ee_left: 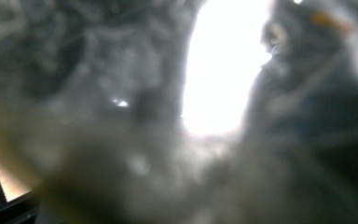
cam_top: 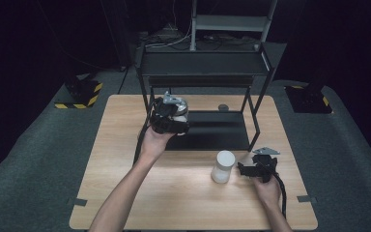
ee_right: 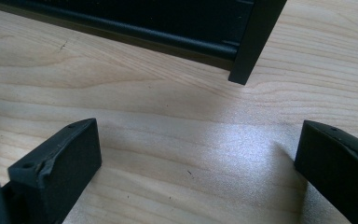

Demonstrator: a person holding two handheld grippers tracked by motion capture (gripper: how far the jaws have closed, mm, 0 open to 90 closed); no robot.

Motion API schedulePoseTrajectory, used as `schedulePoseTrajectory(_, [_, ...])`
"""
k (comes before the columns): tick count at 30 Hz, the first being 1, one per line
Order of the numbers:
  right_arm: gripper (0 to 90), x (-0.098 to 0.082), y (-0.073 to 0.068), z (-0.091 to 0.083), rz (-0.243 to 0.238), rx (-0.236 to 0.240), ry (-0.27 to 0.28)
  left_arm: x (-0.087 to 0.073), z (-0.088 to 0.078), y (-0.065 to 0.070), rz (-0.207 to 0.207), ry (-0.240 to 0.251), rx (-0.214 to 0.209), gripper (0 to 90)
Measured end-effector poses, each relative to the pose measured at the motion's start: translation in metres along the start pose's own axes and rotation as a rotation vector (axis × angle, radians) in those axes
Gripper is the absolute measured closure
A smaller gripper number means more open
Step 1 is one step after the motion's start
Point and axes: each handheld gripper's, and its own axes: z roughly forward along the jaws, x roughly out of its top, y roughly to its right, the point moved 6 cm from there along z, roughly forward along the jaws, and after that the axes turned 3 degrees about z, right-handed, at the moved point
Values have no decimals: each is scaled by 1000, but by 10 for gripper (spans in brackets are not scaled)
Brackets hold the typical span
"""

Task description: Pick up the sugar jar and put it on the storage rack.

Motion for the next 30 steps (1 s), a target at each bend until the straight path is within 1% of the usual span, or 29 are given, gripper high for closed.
schedulePoseTrajectory(1, [0,0,0,0,0,0,0,8,-4,-1,4,-2,-4,308])
schedulePoseTrajectory(2, [0,0,0,0,0,0,0,8,-4,-1,4,-2,-4,308])
schedulePoseTrajectory(4, [0,0,0,0,0,0,0,20,-11,-1,18,-6,-6,308])
schedulePoseTrajectory(5, [0,0,0,0,0,0,0,20,-11,-1,18,-6,-6,308])
schedulePoseTrajectory(6, [0,0,0,0,2,0,0,24,-13,-2,21,-6,-9,308])
schedulePoseTrajectory(7, [0,0,0,0,2,0,1,32,-18,-3,24,-3,-14,308])
schedulePoseTrajectory(8, [0,0,0,0,2,0,1,32,-18,-3,24,-3,-14,308])
schedulePoseTrajectory(9, [0,0,0,0,1,0,1,36,-20,-3,24,-3,-16,308])
schedulePoseTrajectory(10, [0,0,0,0,1,0,1,45,-24,-3,28,-6,-15,308])
schedulePoseTrajectory(12, [0,0,0,0,0,0,1,48,-25,-3,30,-7,-14,308])
schedulePoseTrajectory(13, [0,0,0,0,2,0,1,52,-26,-3,33,-7,-14,308])
schedulePoseTrajectory(14, [0,0,0,0,2,0,2,60,-29,-3,38,-11,-12,308])
schedulePoseTrajectory(15, [0,0,0,0,2,0,2,60,-29,-3,38,-11,-12,308])
schedulePoseTrajectory(17, [0,0,0,0,1,0,2,71,-33,-3,41,-17,-8,308])
schedulePoseTrajectory(22, [0,0,0,0,2,0,2,91,-41,-6,33,-17,-4,308])
schedulePoseTrajectory(23, [0,0,0,0,2,0,2,91,-41,-6,33,-17,-4,308])
schedulePoseTrajectory(26, [0,0,0,0,2,0,1,101,-45,-8,27,-6,0,308])
schedulePoseTrajectory(30, [0,0,0,0,1,0,1,114,-47,-10,15,-2,20,308])
